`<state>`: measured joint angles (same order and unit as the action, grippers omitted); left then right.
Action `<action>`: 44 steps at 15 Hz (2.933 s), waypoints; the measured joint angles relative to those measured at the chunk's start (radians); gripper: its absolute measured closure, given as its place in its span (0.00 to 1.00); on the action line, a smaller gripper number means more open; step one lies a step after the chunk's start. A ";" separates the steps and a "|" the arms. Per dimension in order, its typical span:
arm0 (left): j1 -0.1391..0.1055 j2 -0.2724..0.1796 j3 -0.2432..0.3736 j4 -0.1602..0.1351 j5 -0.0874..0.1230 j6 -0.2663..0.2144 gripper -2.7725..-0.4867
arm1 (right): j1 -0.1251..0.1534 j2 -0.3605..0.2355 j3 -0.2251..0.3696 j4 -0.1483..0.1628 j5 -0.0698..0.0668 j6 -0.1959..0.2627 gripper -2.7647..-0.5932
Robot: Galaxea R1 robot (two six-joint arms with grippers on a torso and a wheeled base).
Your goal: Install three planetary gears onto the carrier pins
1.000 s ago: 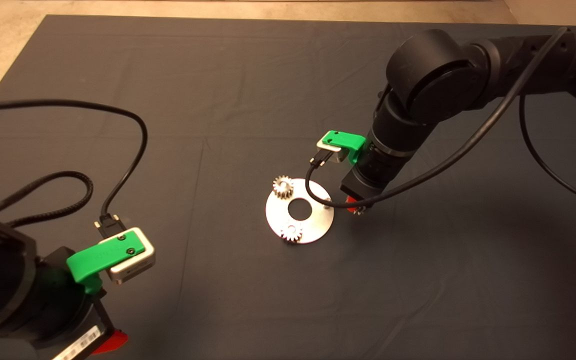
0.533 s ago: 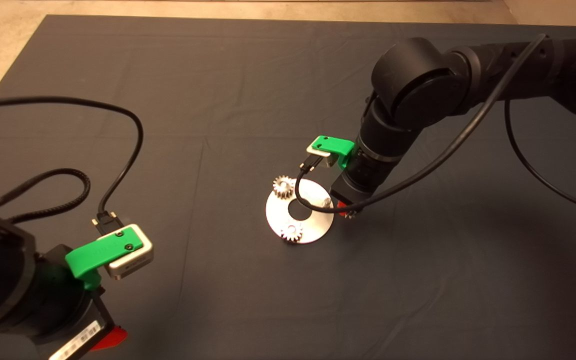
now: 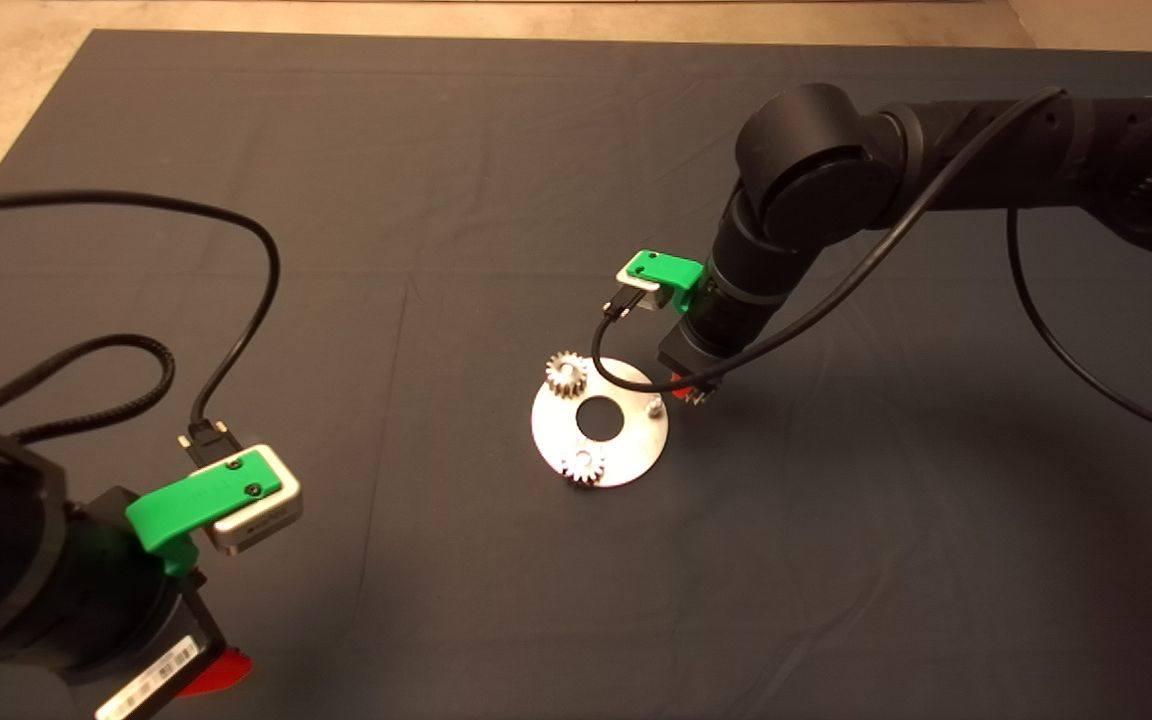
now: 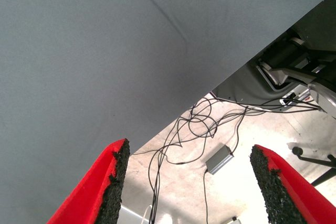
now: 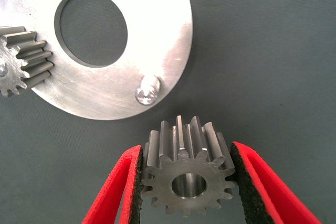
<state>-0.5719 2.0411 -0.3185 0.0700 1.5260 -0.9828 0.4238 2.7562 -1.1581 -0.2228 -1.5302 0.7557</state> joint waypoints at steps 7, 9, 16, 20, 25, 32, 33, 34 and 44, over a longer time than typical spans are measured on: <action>0.000 -0.006 0.000 -0.001 0.000 0.000 0.51 | -0.023 0.026 -0.013 -0.028 -0.001 -0.008 0.79; 0.000 -0.006 0.000 -0.001 0.000 0.000 0.51 | -0.039 0.040 -0.027 -0.037 0.001 -0.008 0.79; 0.000 -0.006 -0.001 -0.001 0.000 0.000 0.51 | -0.055 0.059 -0.054 -0.058 0.000 -0.011 0.79; 0.000 -0.006 -0.001 -0.001 0.000 0.000 0.51 | -0.061 0.064 -0.058 -0.063 0.000 -0.011 0.79; 0.000 -0.006 -0.001 -0.002 0.000 0.000 0.51 | -0.061 0.064 -0.058 -0.066 0.000 -0.011 0.79; 0.000 -0.009 -0.001 -0.002 0.000 0.000 0.51 | -0.067 0.068 -0.058 -0.067 0.000 -0.011 0.79; 0.000 -0.009 -0.001 -0.002 0.000 0.000 0.51 | -0.067 0.068 -0.057 -0.067 0.000 -0.011 0.79; 0.000 -0.009 -0.001 -0.002 0.000 0.000 0.51 | -0.067 0.070 -0.055 -0.067 0.000 -0.011 0.79; 0.000 -0.009 -0.001 -0.002 0.000 0.000 0.51 | -0.072 0.070 -0.043 -0.074 -0.001 -0.011 0.79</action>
<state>-0.5719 2.0326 -0.3194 0.0677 1.5260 -0.9828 0.3517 2.8260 -1.2011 -0.2972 -1.5313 0.7451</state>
